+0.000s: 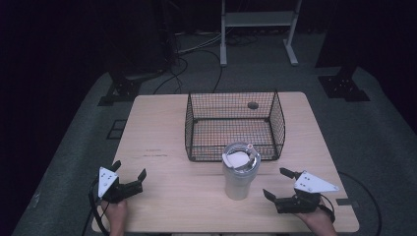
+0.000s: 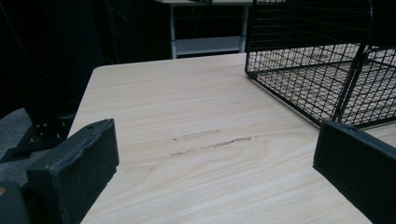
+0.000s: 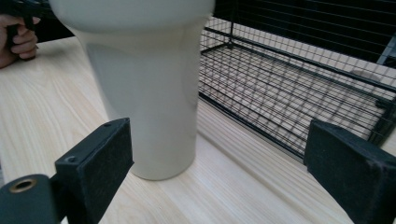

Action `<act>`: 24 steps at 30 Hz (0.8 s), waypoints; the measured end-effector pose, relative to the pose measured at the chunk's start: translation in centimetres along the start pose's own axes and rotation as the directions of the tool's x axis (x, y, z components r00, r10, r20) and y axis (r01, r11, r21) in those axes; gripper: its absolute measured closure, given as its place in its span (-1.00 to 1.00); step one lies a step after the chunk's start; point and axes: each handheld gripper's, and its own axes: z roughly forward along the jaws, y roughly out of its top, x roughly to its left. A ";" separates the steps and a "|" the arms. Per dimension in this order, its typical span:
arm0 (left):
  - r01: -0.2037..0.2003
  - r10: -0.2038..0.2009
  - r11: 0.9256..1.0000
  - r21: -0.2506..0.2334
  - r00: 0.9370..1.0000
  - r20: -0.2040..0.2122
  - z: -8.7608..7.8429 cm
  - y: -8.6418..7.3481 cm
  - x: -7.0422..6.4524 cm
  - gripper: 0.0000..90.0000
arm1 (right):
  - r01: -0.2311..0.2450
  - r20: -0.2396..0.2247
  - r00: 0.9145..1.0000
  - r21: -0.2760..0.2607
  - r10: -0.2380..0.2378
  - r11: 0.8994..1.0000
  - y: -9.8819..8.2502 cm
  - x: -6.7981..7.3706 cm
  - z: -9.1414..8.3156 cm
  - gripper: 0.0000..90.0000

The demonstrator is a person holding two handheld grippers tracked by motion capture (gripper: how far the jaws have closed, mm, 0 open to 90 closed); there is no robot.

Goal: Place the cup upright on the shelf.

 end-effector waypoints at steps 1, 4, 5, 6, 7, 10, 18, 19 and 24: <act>0.000 0.000 1.000 0.000 1.000 0.000 0.0 0.0 0.0 -1.00 | -0.001 -0.005 1.000 -0.002 0.001 1.000 0.1 0.1 0.1 -0.84; 0.000 0.000 1.000 0.000 1.000 0.000 0.0 0.0 0.0 -1.00 | -0.004 -0.018 1.000 -0.004 0.004 1.000 0.2 0.5 0.4 -0.84; 0.000 0.000 1.000 0.000 1.000 0.000 0.0 0.0 0.0 -1.00 | -0.004 -0.024 1.000 -0.009 0.004 1.000 0.2 0.5 0.6 -0.84; 0.000 0.000 1.000 0.000 1.000 0.000 0.0 0.0 0.0 -1.00 | -0.011 -0.035 0.999 -0.013 0.010 1.000 0.3 0.7 0.7 -0.84; 0.000 0.000 1.000 0.000 1.000 0.000 0.0 0.0 0.0 -1.00 | -0.013 -0.044 0.999 -0.016 0.012 1.000 0.3 0.8 0.8 -0.84; 0.000 0.000 1.000 0.000 1.000 0.000 0.0 0.0 0.0 -1.00 | -0.011 -0.060 0.998 -0.019 0.010 1.000 0.4 1.2 1.3 -0.84; 0.002 -0.002 1.000 -0.003 1.000 0.000 0.0 0.0 0.0 -1.00 | -0.021 -0.106 0.994 -0.033 0.018 0.999 0.8 2.1 2.5 -0.89; 0.002 -0.002 1.000 -0.003 1.000 0.000 0.0 0.0 0.0 -1.00 | -0.022 -0.108 0.994 -0.033 0.018 0.999 0.8 2.1 2.6 -0.90; 0.002 -0.002 1.000 -0.004 1.000 0.000 0.0 0.0 0.0 -1.00 | -0.031 -0.121 0.992 -0.036 0.026 0.999 1.1 2.5 3.5 -0.94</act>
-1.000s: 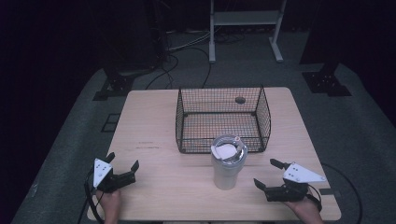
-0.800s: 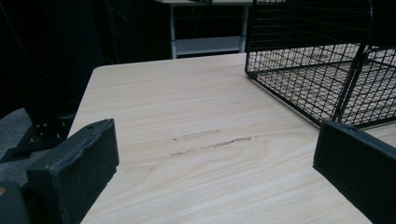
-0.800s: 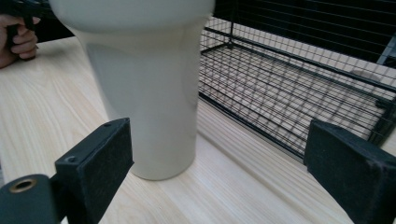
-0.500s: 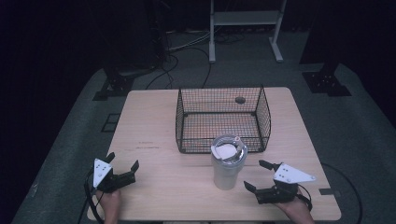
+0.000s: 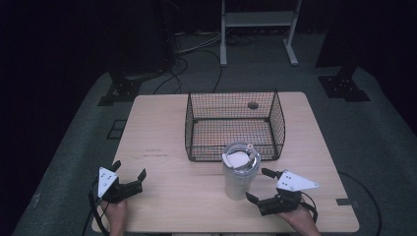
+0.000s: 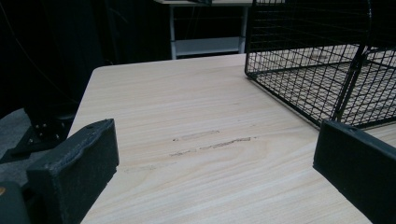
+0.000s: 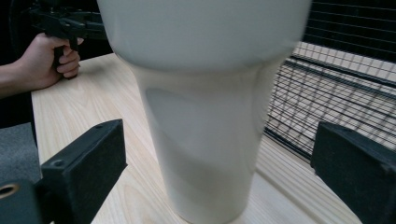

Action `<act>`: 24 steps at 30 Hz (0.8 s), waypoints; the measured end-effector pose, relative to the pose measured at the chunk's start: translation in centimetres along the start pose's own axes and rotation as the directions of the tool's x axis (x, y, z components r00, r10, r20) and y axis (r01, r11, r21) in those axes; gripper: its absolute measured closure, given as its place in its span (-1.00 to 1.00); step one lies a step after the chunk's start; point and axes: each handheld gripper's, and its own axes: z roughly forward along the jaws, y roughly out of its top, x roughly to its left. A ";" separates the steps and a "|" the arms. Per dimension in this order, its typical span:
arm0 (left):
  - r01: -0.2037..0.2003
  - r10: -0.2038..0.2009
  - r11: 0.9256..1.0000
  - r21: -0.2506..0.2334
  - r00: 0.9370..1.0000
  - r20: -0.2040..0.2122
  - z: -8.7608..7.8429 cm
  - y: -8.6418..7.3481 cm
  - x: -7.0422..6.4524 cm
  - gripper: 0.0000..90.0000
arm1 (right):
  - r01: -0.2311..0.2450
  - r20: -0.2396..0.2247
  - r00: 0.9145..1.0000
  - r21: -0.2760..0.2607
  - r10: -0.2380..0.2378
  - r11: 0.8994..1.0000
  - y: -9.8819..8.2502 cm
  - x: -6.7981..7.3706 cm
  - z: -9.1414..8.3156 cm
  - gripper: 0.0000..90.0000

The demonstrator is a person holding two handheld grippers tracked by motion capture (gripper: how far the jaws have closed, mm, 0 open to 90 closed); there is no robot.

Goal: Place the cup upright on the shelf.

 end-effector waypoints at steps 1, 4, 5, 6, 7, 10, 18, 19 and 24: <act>0.000 0.000 1.000 0.000 1.000 0.000 0.0 0.0 0.0 -1.00 | -0.001 -0.001 1.000 0.000 0.001 1.000 0.0 0.1 0.1 -0.95; -0.001 0.001 1.000 -0.001 1.000 0.000 0.0 0.0 0.0 -1.00 | -0.004 -0.002 1.000 -0.001 0.004 1.000 0.1 0.2 0.8 -0.96; 0.000 0.000 1.000 -0.001 1.000 0.000 0.0 0.0 0.0 -1.00 | -0.007 0.004 1.000 0.001 0.007 1.000 0.1 0.3 0.9 -0.96; 0.000 0.000 1.000 -0.001 1.000 0.000 0.0 0.0 0.0 -1.00 | -0.014 0.011 1.000 0.000 0.014 1.000 0.1 0.3 1.1 -0.96; -0.001 0.001 1.000 -0.002 1.000 0.000 0.0 0.0 0.0 -1.00 | -0.021 0.011 1.000 -0.004 0.021 1.000 0.1 0.3 1.3 -0.96; 0.000 0.000 1.000 -0.002 1.000 0.001 0.0 0.0 0.0 -1.00 | -0.037 0.025 0.999 -0.017 0.037 0.999 0.0 0.3 1.9 -0.96; 0.001 -0.001 1.000 -0.003 1.000 0.000 0.0 0.0 0.0 -1.00 | -0.051 0.029 0.998 -0.086 0.053 0.995 -0.2 0.5 3.4 -0.97; 0.002 -0.002 1.000 -0.002 1.000 0.001 0.0 0.0 0.1 -1.00 | -0.049 0.031 0.998 -0.093 0.052 0.994 -0.3 0.6 3.6 -0.97; 0.001 -0.001 1.000 -0.002 1.000 0.002 -0.1 0.0 0.1 -1.00 | -0.045 0.032 0.998 -0.113 0.049 0.993 -0.2 0.8 4.6 -0.97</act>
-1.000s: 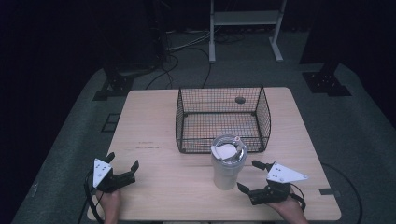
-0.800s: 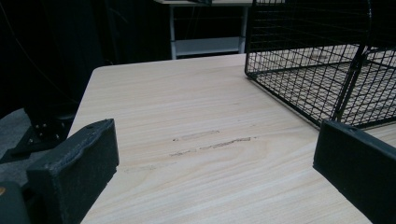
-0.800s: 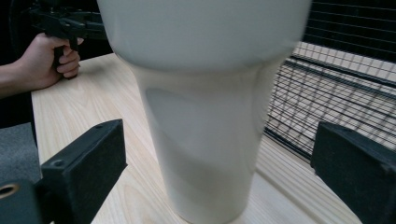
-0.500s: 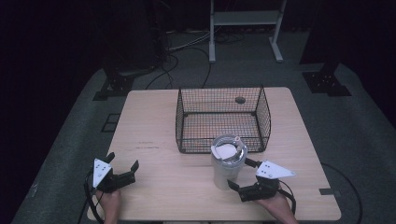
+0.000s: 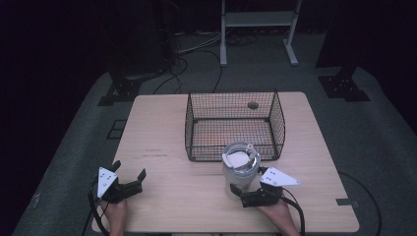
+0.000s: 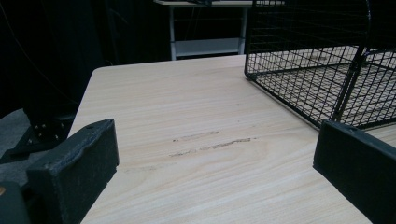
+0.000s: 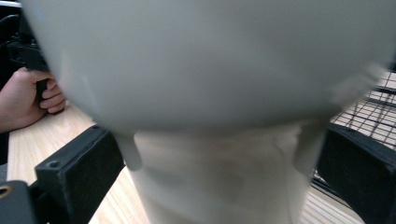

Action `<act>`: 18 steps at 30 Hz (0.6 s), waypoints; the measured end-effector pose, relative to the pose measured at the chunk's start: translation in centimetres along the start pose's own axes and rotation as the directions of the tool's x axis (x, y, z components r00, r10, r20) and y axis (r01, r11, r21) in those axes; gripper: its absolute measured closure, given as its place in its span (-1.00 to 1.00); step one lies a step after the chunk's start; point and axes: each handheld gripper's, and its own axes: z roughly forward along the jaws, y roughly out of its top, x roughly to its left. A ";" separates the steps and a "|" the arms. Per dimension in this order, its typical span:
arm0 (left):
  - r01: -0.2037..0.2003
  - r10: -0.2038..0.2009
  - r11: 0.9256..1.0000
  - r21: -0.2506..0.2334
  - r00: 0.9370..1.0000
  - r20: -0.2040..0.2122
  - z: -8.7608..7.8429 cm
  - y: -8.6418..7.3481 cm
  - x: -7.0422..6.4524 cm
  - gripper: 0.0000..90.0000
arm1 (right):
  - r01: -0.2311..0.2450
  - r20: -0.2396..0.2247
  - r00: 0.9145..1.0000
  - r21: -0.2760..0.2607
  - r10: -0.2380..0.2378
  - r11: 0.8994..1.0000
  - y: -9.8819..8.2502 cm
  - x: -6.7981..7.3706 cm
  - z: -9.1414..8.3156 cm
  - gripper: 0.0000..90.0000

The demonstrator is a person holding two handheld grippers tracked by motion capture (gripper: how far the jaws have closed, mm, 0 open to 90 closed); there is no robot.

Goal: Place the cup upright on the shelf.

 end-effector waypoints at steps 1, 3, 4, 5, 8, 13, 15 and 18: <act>0.001 -0.001 1.000 0.000 1.000 0.001 0.0 0.0 0.0 -1.00 | 0.002 0.006 1.000 -0.001 -0.002 1.000 0.0 0.0 0.1 -0.97; 0.001 -0.001 1.000 -0.001 1.000 0.001 0.0 0.0 0.0 -1.00 | 0.006 0.005 1.000 -0.013 -0.005 1.000 0.0 0.1 0.4 -0.97; 0.001 -0.001 1.000 -0.001 1.000 0.001 0.0 0.0 0.0 -1.00 | 0.003 0.007 1.000 -0.014 -0.003 1.000 0.0 0.2 0.4 -0.97; 0.001 -0.001 1.000 -0.001 1.000 0.001 0.0 0.0 0.0 -1.00 | 0.011 0.011 1.000 -0.021 -0.011 1.000 0.0 0.1 0.5 -0.97; 0.000 0.000 1.000 -0.001 1.000 0.001 0.0 0.0 0.0 -1.00 | 0.011 0.009 1.000 -0.031 -0.011 0.999 0.1 0.2 0.7 -0.97; 0.002 -0.002 1.000 -0.001 1.000 -0.001 0.0 0.0 0.0 -1.00 | 0.001 0.000 1.000 -0.042 -0.001 0.999 0.2 0.3 1.1 -0.97; 0.002 -0.002 1.000 -0.002 1.000 -0.001 0.0 0.0 0.0 -1.00 | -0.012 -0.001 1.000 -0.040 0.012 0.999 0.2 0.5 1.2 -0.97; 0.001 -0.001 1.000 -0.002 1.000 0.000 0.0 0.0 0.0 -1.00 | -0.020 0.002 1.000 -0.052 0.020 0.998 0.2 0.5 1.3 -0.95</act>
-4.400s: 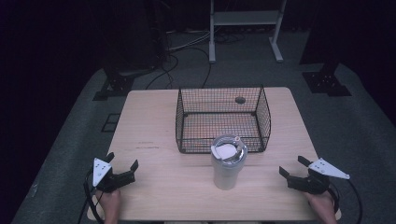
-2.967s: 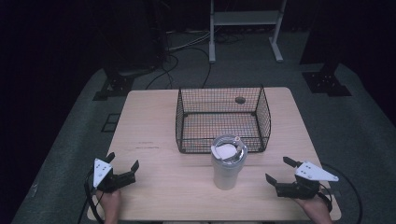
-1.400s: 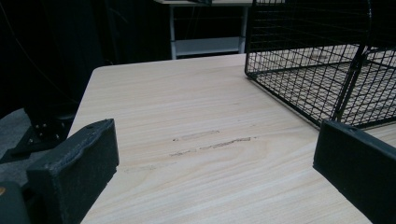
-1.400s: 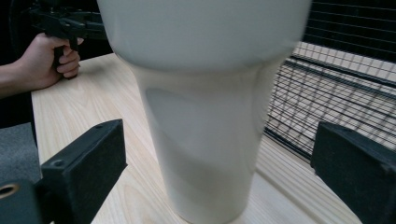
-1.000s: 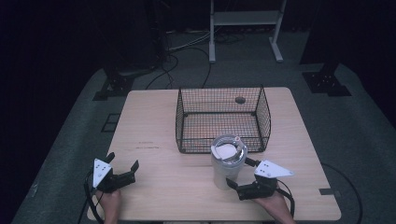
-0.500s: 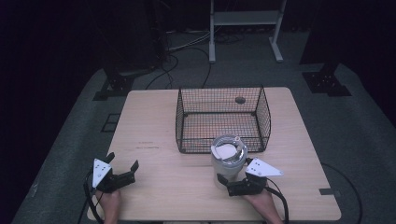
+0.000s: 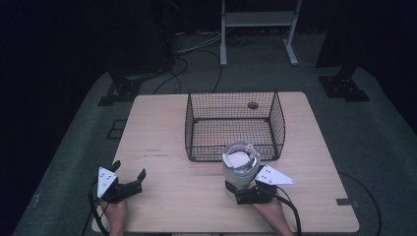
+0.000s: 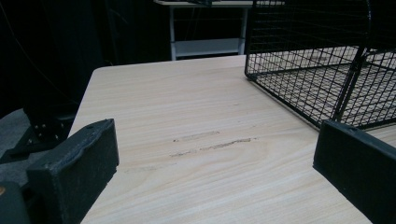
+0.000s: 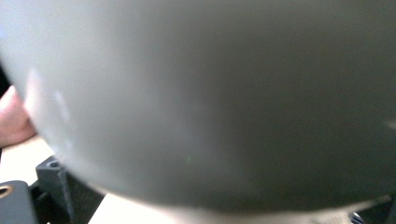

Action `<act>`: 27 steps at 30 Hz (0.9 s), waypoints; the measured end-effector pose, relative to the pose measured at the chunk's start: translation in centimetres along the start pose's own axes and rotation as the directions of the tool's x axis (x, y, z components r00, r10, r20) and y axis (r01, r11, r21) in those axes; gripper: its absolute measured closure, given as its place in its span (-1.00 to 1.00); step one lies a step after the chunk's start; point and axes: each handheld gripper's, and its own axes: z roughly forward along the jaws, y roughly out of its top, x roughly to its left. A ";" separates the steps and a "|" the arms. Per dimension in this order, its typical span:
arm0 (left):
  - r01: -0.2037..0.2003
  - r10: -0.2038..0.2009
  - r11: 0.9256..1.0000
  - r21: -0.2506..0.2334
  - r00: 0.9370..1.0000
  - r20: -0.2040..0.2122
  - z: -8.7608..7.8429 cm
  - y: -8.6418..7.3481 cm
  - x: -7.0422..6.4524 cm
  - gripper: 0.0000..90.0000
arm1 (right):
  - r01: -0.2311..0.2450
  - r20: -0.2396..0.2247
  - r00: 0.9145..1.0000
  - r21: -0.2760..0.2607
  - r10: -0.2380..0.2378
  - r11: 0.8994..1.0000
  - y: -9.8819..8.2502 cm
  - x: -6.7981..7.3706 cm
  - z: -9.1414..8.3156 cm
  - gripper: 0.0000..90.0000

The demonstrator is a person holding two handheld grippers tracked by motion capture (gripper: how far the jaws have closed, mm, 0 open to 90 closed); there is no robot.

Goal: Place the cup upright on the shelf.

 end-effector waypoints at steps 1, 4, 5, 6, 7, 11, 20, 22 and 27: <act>0.000 0.000 1.000 0.000 1.000 0.000 0.0 0.0 0.0 -1.00 | 0.010 0.004 1.000 -0.010 -0.010 1.000 0.0 -0.1 0.0 -0.93; 0.001 -0.001 1.000 0.001 1.000 -0.001 0.0 0.0 0.0 -1.00 | 0.007 0.004 1.000 -0.013 -0.007 1.000 0.1 -0.2 0.0 -0.89; -0.001 0.001 1.000 0.001 1.000 0.000 0.0 0.0 0.0 -1.00 | 0.009 0.003 1.000 -0.012 -0.009 1.000 0.1 -0.2 0.0 -0.88; 0.000 0.000 1.000 0.000 1.000 0.000 0.0 0.0 0.0 -1.00 | 0.010 0.003 1.000 -0.012 -0.010 1.000 0.1 -0.2 0.0 -0.88; 0.000 0.000 1.000 0.000 1.000 0.000 0.0 0.0 0.0 -1.00 | 0.009 0.004 1.000 -0.013 -0.009 1.000 0.1 -0.2 0.0 -0.88; -0.001 0.001 1.000 0.000 1.000 -0.001 0.0 0.0 0.0 -1.00 | 0.020 0.007 1.000 -0.015 -0.020 1.000 0.0 -0.2 0.0 -0.86; 0.001 -0.001 1.000 -0.002 1.000 -0.001 0.0 0.0 0.1 -1.00 | 0.035 0.006 0.999 -0.031 -0.035 0.999 -0.1 -0.2 0.0 -0.84; 0.000 0.000 1.000 -0.002 1.000 -0.001 0.0 0.0 0.1 -1.00 | 0.038 0.004 0.999 -0.032 -0.038 0.999 -0.1 -0.3 0.0 -0.84; 0.000 0.000 1.000 -0.003 1.000 0.000 0.0 0.0 0.1 -1.00 | 0.037 -0.006 0.999 -0.037 -0.037 0.999 -0.1 -0.2 0.0 -0.84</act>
